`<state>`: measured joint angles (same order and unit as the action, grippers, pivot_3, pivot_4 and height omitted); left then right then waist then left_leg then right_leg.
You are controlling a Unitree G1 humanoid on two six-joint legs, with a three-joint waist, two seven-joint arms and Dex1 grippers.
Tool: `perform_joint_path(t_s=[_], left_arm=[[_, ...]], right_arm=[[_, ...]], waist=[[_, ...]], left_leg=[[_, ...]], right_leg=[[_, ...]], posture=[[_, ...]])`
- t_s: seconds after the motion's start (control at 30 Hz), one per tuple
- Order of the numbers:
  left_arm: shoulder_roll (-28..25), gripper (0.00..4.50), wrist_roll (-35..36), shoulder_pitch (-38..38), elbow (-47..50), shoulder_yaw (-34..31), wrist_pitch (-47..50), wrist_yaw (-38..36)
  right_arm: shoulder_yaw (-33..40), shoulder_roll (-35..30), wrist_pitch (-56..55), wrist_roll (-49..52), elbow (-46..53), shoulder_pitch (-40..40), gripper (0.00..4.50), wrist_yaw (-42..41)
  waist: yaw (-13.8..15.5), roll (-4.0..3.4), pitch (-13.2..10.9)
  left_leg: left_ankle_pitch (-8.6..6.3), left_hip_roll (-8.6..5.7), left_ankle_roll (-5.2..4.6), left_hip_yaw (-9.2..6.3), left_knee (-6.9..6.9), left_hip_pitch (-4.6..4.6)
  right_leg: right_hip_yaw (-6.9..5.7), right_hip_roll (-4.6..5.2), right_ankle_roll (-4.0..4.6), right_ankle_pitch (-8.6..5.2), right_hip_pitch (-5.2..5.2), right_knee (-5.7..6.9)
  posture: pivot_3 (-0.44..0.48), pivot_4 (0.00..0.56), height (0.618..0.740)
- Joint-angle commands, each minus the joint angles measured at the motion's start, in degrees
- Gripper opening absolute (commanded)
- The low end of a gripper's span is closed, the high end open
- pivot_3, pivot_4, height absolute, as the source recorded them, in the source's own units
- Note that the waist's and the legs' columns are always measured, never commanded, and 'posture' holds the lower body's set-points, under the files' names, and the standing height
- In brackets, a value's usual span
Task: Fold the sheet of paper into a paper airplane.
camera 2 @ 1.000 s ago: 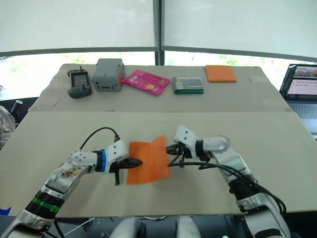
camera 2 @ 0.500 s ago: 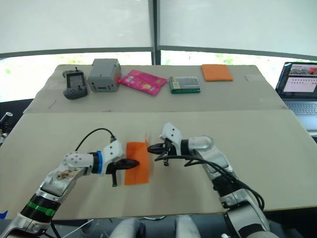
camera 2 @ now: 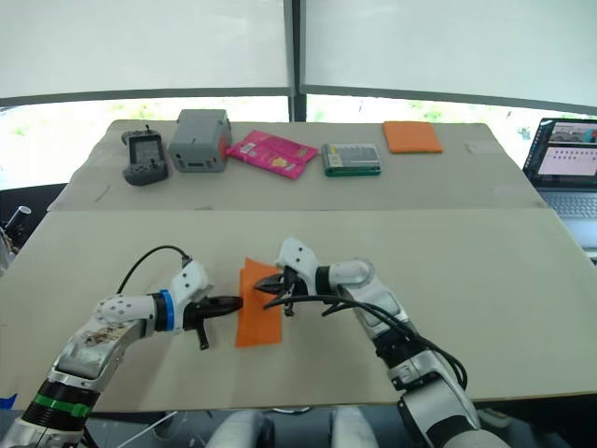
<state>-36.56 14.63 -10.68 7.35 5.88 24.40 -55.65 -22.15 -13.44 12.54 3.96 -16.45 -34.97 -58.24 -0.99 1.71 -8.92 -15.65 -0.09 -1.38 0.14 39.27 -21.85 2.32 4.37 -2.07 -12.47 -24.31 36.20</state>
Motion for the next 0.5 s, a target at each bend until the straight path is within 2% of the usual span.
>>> perform_joint_path(t_s=[0.03,0.27,0.5], left_arm=[[-1.8,0.0,1.3,-0.1,0.1,-3.6,0.8,0.6],[-2.1,0.0,10.0,-2.1,2.3,-11.7,5.3,0.3],[0.6,0.0,8.2,-3.3,3.0,-4.9,5.5,1.0]], right_arm=[[-1.5,-0.5,-0.8,-2.9,-1.3,-0.3,0.05,1.0],[-2.7,-0.2,-1.0,-4.7,-3.1,0.1,0.05,1.4],[-2.5,-1.1,-0.3,-5.6,-3.5,-0.5,0.05,2.3]], waist=[[-0.1,0.0,0.0],[-0.3,0.0,0.0],[-0.3,-0.01,0.0]], left_leg=[[0.0,0.0,0.0,0.0,0.0,-0.01],[0.0,0.03,0.0,-0.02,-0.01,0.02],[0.0,0.0,0.01,-0.01,-0.01,0.15]], right_leg=[[0.0,-0.01,0.01,0.0,-0.02,0.0],[-0.03,-0.01,0.01,0.01,0.0,0.0],[0.0,0.0,0.01,0.01,0.13,0.01]], posture=[[0.0,0.15,0.74],[0.0,0.15,0.74],[0.0,0.15,0.74]])
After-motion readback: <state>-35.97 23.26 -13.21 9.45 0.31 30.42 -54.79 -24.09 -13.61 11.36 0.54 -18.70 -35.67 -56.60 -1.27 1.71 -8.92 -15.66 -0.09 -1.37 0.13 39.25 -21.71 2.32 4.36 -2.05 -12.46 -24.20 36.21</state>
